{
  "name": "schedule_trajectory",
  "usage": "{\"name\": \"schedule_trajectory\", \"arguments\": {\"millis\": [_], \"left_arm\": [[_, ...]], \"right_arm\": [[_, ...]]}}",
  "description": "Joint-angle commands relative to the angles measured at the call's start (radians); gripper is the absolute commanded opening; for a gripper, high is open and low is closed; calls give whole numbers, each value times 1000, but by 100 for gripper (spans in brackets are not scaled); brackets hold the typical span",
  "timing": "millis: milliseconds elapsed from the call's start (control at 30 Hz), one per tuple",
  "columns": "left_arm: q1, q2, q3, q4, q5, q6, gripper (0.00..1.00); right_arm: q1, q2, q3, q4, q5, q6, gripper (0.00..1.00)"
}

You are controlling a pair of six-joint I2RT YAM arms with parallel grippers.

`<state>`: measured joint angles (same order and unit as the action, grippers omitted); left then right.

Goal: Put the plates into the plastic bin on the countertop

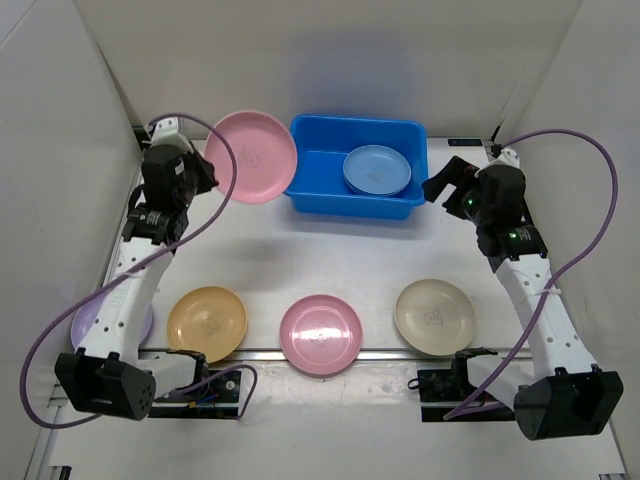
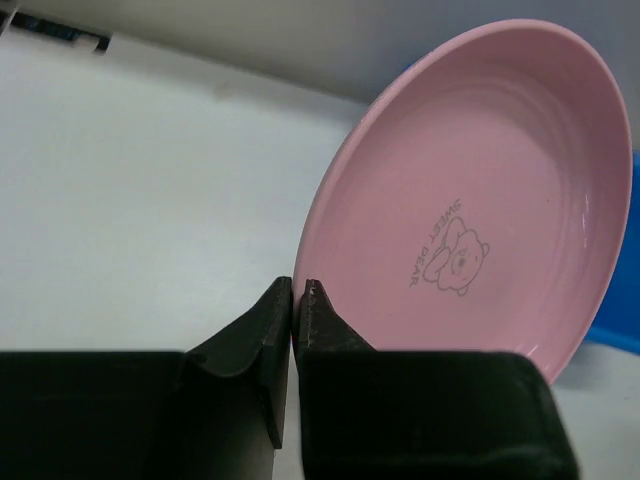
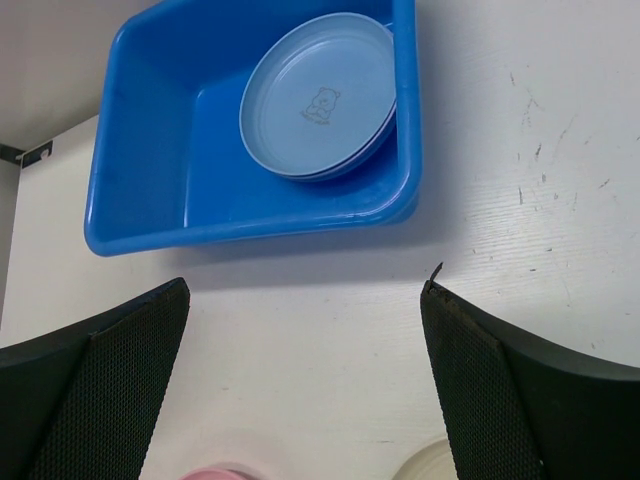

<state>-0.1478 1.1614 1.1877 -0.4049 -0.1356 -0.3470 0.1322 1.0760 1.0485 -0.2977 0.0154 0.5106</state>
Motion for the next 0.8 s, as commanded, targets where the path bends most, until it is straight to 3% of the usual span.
{"name": "schedule_trajectory", "arguments": {"millis": [0, 167, 333, 567, 767], "left_arm": [[-9, 93, 73, 110, 122, 28, 10], [-94, 311, 263, 190, 172, 26, 10], [-179, 648, 521, 190, 197, 8, 10], [-252, 1066, 1039, 80, 185, -33, 10], [-305, 1299, 1236, 95, 163, -88, 10]], "right_arm": [[-3, -39, -4, -3, 46, 11, 99], [0, -76, -15, -37, 101, 17, 99], [0, -119, -24, -95, 181, 29, 99], [-5, -168, -47, -165, 273, 48, 99], [-6, -163, -58, -187, 310, 54, 99]]}}
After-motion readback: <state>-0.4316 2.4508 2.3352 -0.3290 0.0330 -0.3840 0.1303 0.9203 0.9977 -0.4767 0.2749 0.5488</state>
